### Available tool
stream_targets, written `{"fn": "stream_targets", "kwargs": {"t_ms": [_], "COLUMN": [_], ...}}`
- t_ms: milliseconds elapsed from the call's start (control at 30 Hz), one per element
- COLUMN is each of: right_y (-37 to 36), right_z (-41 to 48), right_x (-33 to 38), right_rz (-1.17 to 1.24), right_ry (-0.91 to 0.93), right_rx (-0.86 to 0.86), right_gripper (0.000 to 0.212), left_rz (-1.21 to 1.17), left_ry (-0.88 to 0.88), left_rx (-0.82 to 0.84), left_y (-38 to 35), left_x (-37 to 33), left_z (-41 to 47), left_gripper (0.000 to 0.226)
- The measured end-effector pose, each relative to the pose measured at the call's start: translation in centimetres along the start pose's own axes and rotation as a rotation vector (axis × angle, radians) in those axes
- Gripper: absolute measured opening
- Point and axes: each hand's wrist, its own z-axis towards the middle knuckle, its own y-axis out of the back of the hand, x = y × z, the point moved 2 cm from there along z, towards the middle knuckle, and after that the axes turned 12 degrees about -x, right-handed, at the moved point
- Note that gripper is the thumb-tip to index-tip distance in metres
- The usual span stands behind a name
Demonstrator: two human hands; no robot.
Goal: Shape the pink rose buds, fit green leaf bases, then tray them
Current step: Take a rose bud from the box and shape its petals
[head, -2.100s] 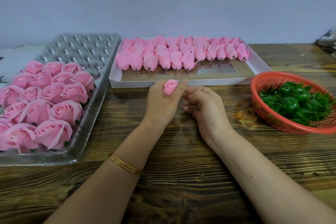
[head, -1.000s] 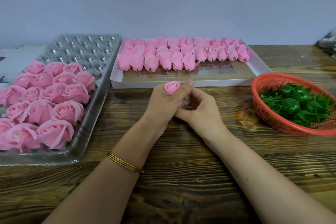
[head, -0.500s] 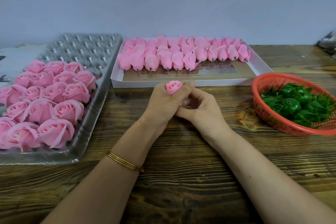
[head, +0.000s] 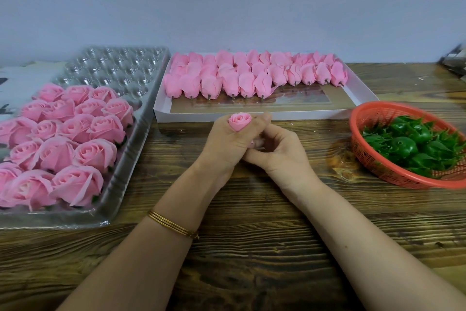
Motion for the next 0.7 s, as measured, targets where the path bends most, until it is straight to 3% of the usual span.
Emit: {"fn": "stream_targets", "kwargs": {"t_ms": [67, 300, 700], "right_y": [-0.15, 0.1, 0.28], "right_z": [-0.05, 0.21, 0.2], "right_x": [0.05, -0.56, -0.32], "right_rz": [-0.049, -0.105, -0.035], "right_ry": [0.043, 0.081, -0.04], "right_rx": [-0.03, -0.093, -0.08], "right_gripper": [0.034, 0.018, 0.032], "left_rz": [-0.008, -0.027, 0.027], "left_ry": [0.017, 0.041, -0.017], "left_rx": [-0.037, -0.013, -0.058], "left_y": [-0.31, -0.45, 0.09], "left_x": [0.0, -0.32, -0.27], "left_z": [-0.12, -0.3, -0.1], "left_gripper": [0.024, 0.012, 0.035]}}
